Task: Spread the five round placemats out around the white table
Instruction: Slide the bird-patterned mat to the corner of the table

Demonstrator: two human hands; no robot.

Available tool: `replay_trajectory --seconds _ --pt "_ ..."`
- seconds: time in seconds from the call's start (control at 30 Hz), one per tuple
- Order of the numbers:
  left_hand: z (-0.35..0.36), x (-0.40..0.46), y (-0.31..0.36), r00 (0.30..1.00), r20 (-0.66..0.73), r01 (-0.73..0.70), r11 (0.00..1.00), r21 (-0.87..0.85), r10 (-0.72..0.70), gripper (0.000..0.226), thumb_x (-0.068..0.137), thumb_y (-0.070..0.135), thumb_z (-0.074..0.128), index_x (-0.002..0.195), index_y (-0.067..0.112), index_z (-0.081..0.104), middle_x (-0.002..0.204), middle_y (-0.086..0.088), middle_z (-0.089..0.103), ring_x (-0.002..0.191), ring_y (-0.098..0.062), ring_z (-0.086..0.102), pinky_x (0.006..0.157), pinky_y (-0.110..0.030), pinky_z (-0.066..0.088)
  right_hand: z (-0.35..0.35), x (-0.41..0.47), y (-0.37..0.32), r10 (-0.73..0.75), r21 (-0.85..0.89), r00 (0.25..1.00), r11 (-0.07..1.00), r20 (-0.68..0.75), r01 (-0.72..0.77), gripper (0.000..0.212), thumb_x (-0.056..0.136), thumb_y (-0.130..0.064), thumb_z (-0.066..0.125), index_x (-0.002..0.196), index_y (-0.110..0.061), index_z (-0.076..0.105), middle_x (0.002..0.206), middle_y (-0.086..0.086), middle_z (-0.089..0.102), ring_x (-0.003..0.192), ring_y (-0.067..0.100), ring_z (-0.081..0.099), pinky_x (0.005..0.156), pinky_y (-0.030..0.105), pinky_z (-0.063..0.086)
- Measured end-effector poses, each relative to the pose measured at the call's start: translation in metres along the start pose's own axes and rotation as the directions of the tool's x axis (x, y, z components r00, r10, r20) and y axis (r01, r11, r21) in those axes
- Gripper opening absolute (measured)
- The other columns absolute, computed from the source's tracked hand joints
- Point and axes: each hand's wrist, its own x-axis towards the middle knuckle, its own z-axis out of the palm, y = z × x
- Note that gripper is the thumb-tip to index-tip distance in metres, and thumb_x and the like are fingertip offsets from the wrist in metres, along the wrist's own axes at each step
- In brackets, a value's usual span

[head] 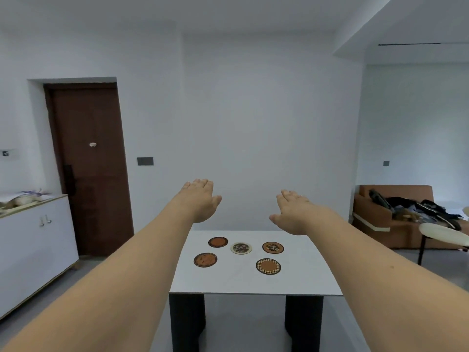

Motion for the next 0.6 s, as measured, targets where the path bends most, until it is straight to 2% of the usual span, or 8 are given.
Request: replay_trajectory --seconds 0.4,0.6 --pt "0.100 0.149 -0.031 0.994 0.101 0.036 0.998 0.046 -0.041 0.063 0.102 0.041 0.023 0.153 0.006 0.012 0.162 -0.011 0.011 0.149 -0.024 0.008 0.121 -0.041 0.005 0.080 0.180 0.033 -0.067 0.038 0.996 0.997 0.057 0.065 0.069 0.100 -0.043 0.026 0.152 -0.007 -0.002 0.162 0.010 -0.008 0.149 0.024 -0.007 0.120 0.039 -0.001" --pt "0.158 0.244 -0.055 0.989 0.141 0.050 0.998 -0.036 -0.044 0.058 0.102 0.039 0.028 0.149 0.005 0.024 0.157 -0.012 0.025 0.143 -0.028 0.023 0.115 -0.039 0.019 0.105 0.281 0.042 -0.051 0.053 0.992 0.998 0.115 0.045 0.066 0.099 -0.042 0.029 0.152 -0.008 0.006 0.162 0.009 0.001 0.149 0.025 0.002 0.120 0.039 0.005"
